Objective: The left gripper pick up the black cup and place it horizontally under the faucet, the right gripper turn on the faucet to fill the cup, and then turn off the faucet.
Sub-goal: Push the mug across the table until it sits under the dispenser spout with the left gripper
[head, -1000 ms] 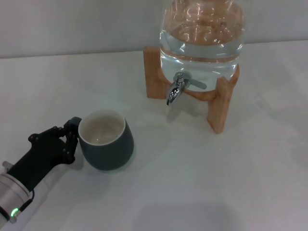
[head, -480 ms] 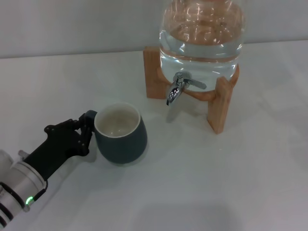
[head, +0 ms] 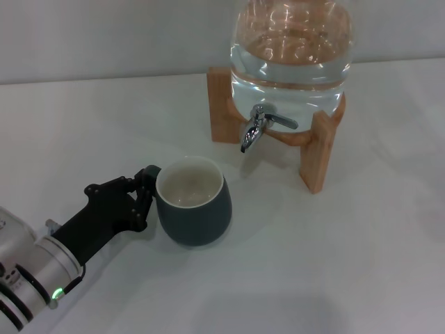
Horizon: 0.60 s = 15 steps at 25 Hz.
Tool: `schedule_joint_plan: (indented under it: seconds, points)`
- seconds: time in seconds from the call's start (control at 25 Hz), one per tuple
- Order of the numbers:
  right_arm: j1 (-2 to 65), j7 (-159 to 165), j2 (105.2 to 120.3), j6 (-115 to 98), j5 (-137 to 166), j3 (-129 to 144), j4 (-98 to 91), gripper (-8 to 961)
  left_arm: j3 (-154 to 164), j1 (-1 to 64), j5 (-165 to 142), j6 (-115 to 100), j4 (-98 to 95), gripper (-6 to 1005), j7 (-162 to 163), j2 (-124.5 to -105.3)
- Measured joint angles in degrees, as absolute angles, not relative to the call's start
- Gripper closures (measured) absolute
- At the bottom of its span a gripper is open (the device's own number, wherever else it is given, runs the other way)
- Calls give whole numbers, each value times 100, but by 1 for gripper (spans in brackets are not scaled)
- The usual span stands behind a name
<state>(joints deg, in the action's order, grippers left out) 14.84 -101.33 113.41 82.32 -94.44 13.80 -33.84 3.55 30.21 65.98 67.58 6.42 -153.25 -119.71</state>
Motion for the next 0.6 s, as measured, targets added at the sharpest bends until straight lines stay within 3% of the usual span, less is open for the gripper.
schedule_joint_plan:
  seconds: [0.6]
  points:
    - [1457,-10143,11337,8263,-9430,1389,-3384,111,309,3218,6641,6468,659,900,-15327,-11971]
